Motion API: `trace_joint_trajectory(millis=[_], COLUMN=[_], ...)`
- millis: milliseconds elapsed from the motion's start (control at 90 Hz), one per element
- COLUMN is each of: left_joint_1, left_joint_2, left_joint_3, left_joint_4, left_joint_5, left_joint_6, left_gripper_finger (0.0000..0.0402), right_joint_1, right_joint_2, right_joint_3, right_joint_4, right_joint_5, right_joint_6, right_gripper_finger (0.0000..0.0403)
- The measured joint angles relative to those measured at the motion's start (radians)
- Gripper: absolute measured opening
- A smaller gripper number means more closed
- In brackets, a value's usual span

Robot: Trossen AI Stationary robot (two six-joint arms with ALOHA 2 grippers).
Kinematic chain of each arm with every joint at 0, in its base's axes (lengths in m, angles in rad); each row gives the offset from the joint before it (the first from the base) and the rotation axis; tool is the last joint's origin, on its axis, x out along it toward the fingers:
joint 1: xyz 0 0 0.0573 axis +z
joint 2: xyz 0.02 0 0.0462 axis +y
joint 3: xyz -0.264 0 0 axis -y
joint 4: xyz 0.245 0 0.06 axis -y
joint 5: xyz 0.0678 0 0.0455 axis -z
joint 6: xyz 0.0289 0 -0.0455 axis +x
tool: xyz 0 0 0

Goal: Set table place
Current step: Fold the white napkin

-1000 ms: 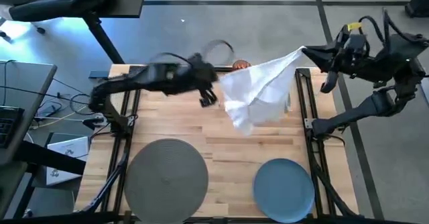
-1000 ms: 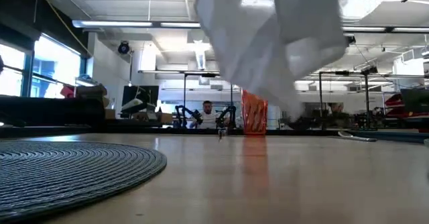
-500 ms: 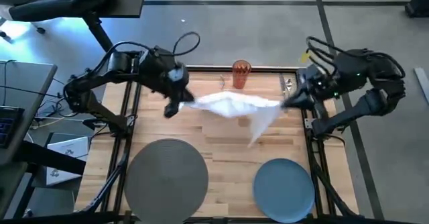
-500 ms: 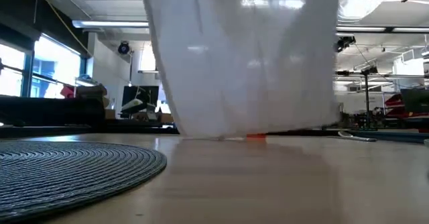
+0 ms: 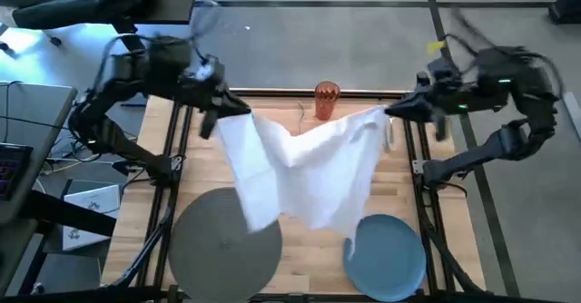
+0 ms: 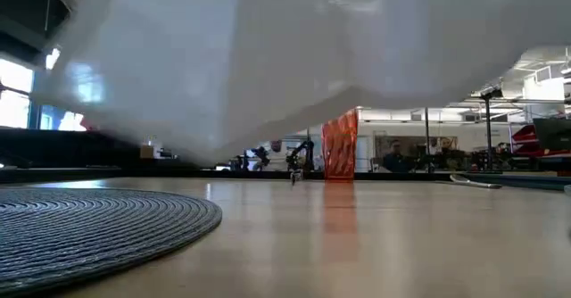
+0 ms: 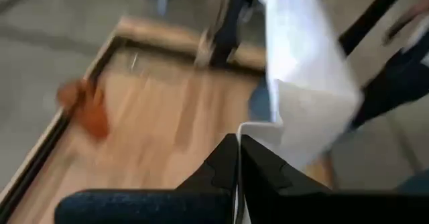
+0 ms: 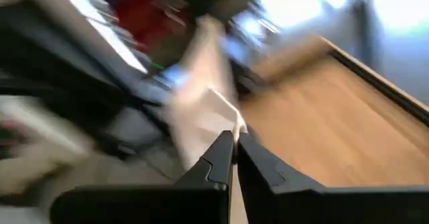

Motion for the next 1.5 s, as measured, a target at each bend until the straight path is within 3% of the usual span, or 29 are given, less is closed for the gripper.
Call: trace_joint_trajectory(millis=[89, 267, 356, 544, 689, 900, 1011, 1078, 1178, 1267, 1322, 1389, 1500], left_joint_1=[0.020, 0.044, 0.053, 0.062, 0.070, 0.052, 0.020, 0.001, -0.028, -0.050, -0.061, -0.066, -0.022], left_joint_2=[0.044, 0.099, 0.130, 0.132, 0.135, 0.124, 0.097, 0.078, 0.036, -0.007, -0.032, -0.062, -0.093], left_joint_3=[-0.096, -0.267, -0.335, -0.385, -0.386, -0.386, -0.386, -0.386, -0.386, -0.381, -0.357, -0.318, -0.298], left_joint_4=[-0.018, 0.032, 0.057, 0.121, 0.164, 0.101, 0.011, -0.051, -0.147, -0.173, -0.140, -0.079, 0.035], left_joint_5=[-0.099, -0.424, -0.532, -0.606, -0.597, -0.490, -0.339, -0.169, 0.180, 0.511, 0.620, 0.637, 0.556], left_joint_6=[0.066, 0.211, 0.264, 0.303, 0.303, 0.290, 0.241, 0.206, 0.127, 0.011, -0.090, -0.174, -0.199], left_gripper_finger=[0.0000, 0.0000, 0.0000, 0.0000, 0.0000, 0.0000, 0.0000, 0.0000, 0.0000, 0.0000, 0.0000, 0.0000, 0.0000], right_joint_1=[-0.051, -0.129, -0.158, -0.190, -0.213, -0.208, -0.177, -0.157, -0.111, -0.072, -0.051, -0.040, -0.100], right_joint_2=[0.009, -0.001, 0.002, 0.001, -0.001, -0.001, -0.022, -0.042, -0.074, -0.104, -0.123, -0.142, -0.157], right_joint_3=[-0.113, -0.412, -0.538, -0.655, -0.702, -0.751, -0.752, -0.752, -0.752, -0.752, -0.741, -0.702, -0.631], right_joint_4=[-0.050, -0.057, -0.051, -0.005, 0.029, 0.056, 0.057, 0.057, 0.066, 0.154, 0.253, 0.378, 0.478], right_joint_5=[0.053, 0.153, 0.218, 0.325, 0.378, 0.239, 0.089, -0.091, -0.470, -0.845, -0.991, -0.996, -0.840], right_joint_6=[-0.054, -0.142, -0.146, -0.148, -0.215, -0.278, -0.276, -0.276, -0.237, -0.070, 0.057, 0.111, 0.082], right_gripper_finger=[0.0000, 0.0000, 0.0000, 0.0000, 0.0000, 0.0000, 0.0000, 0.0000, 0.0000, 0.0000, 0.0000, 0.0000, 0.0000])
